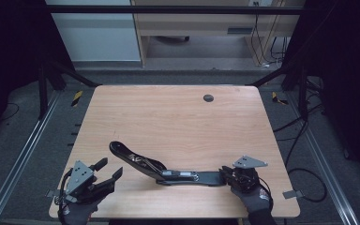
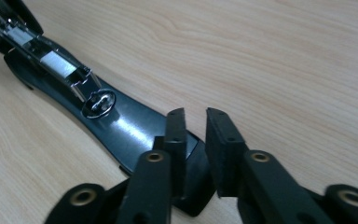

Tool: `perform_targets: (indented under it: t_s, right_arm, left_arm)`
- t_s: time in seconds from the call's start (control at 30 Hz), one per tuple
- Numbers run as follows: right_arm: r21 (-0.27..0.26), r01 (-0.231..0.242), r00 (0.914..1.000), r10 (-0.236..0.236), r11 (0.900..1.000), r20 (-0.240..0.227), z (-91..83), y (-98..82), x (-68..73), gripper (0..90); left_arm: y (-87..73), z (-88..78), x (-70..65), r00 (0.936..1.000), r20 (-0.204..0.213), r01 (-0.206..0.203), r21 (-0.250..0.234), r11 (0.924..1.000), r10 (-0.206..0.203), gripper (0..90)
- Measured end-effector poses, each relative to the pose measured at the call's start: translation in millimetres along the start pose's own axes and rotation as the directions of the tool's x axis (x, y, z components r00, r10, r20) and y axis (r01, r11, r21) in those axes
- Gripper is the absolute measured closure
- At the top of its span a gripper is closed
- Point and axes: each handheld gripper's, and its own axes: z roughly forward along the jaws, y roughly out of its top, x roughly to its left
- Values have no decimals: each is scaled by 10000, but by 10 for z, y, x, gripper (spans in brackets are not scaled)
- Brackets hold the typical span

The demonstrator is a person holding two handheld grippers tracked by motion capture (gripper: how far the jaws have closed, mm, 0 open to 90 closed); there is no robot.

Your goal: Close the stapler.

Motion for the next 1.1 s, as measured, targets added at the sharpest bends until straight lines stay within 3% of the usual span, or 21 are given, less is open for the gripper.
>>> perform_targets:
  t_s: [0.17,0.53,0.6,0.67,0.83,1.0,1.1]
  right_arm:
    - [280,102,9999,-99,9996,-101,25,-4,10,900]
    - [59,-44,9999,45,10000,-108,32,-27,-14,900]
    - [80,-206,9993,209,9998,-316,26,-20,-20,900]
    - [121,-161,9993,165,9998,-328,32,-20,-11,900]
    - [600,488,9982,-467,9970,-367,76,-52,38,900]
    - [863,419,9986,-391,9954,-348,79,-73,40,900]
    - [773,654,9974,-627,9949,-358,85,-88,27,900]
  left_arm:
    - [43,-19,-48,10000,17,-54,-134,9999,54,345]
    - [158,35,-84,9999,124,91,-356,9993,-86,331]
    - [169,48,-97,9999,124,87,-386,9992,-82,332]
    - [176,66,-110,9999,139,90,-377,9992,-85,332]
    - [183,113,-137,9998,198,65,-339,9994,-58,333]
    - [193,148,-130,9998,172,120,-355,9993,-114,338]
    - [205,154,-122,9997,163,171,-412,9990,-165,348]
